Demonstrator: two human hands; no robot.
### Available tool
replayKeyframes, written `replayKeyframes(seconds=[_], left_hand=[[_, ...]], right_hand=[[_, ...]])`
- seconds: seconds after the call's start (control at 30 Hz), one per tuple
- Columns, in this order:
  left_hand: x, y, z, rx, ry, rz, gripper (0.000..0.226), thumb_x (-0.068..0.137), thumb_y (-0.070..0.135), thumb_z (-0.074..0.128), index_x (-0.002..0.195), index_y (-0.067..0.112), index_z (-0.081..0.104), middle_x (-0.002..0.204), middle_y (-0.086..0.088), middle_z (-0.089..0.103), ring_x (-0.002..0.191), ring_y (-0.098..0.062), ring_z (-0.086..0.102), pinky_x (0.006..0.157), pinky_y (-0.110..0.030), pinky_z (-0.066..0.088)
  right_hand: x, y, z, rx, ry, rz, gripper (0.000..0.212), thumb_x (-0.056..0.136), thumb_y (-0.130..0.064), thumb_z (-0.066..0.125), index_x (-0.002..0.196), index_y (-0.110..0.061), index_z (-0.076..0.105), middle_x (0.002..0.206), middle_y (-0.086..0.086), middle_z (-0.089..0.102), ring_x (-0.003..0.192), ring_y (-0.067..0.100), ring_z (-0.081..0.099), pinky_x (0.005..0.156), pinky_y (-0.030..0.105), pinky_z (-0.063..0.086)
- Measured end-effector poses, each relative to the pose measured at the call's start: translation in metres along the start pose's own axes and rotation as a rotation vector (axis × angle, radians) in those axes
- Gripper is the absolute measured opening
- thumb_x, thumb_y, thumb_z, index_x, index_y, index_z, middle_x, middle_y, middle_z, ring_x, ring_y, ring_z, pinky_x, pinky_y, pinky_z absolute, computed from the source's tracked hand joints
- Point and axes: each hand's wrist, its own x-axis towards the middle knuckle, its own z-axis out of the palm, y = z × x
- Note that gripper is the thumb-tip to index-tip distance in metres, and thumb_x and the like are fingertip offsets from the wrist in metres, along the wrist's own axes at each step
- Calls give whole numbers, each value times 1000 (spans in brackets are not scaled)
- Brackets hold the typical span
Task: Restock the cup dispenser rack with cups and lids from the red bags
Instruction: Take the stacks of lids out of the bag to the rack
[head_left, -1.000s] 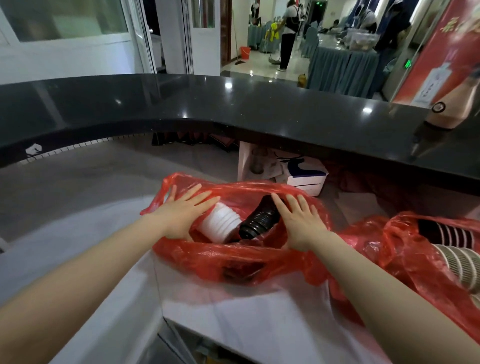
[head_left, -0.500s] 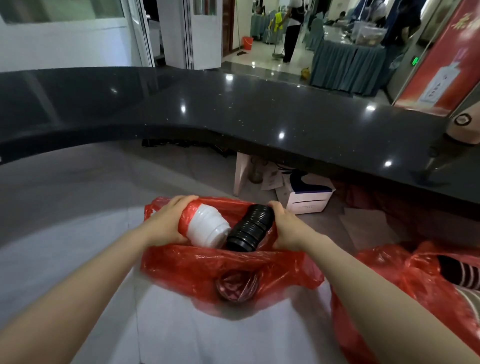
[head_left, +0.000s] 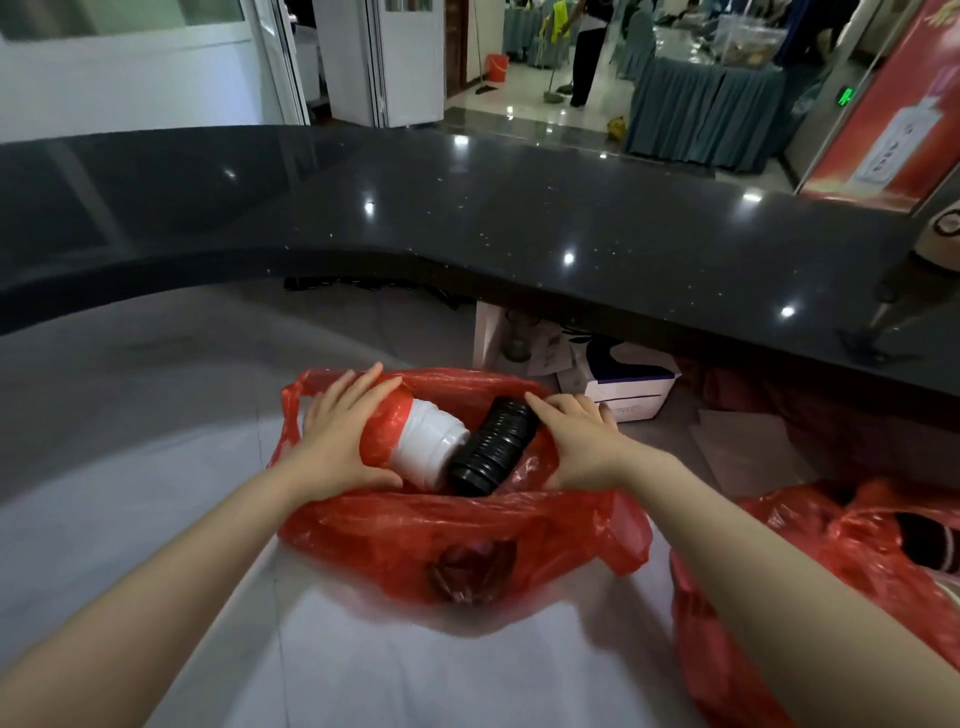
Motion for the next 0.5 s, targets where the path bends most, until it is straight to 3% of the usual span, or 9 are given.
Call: replayKeyframes(seconds=[0.1,0.17,0.23,0.3,0.37,0.43,0.5], left_hand=[[-15,15,-13,-52,113,47,97,68,52,79,147,38,24,156,18,11,146,-11,1,117,-53,6],[-22,26,-20,-56,217,81,80,76,41,76,144,33,34,153,13,25,143,-7,8,118,-46,5],[-28,37,-24,-105,312,102,65,80,26,74,139,25,46,146,9,39,139,-6,21,116,-36,12],[-33,51,-25,-188,355,99,53,80,15,73,130,20,55,136,4,52,132,-10,38,111,-25,23],[-39,67,-20,-247,332,94,46,78,14,74,122,18,61,126,2,58,122,-13,49,102,-16,28],[-48,82,-8,-241,268,111,45,77,21,76,119,19,62,122,4,59,115,-13,52,97,-16,32],[-59,90,6,-198,172,102,48,78,30,75,123,23,60,124,7,58,114,-11,52,98,-22,37]], right_hand=[[-12,-11,-26,73,-19,-51,108,68,-46,77,153,-33,11,158,-11,11,147,20,-5,114,58,-4],[-20,-22,-43,134,24,-87,92,68,-40,70,149,-35,26,157,-14,19,147,16,-2,114,58,-4],[-26,-35,-55,249,157,-133,73,65,-30,56,138,-33,48,147,-11,42,143,15,24,117,50,14],[-27,-49,-55,306,334,-159,52,71,-20,57,122,-27,64,126,-7,61,122,14,52,105,32,39],[-25,-58,-44,179,465,-112,38,79,-19,61,116,-24,67,119,-2,62,113,19,55,96,33,45],[-24,-57,-25,18,491,-25,47,78,-34,68,124,-25,60,127,0,53,120,24,44,99,40,41],[-28,-47,-6,7,398,66,78,70,-51,75,138,-26,44,140,1,42,131,26,32,107,44,34]])
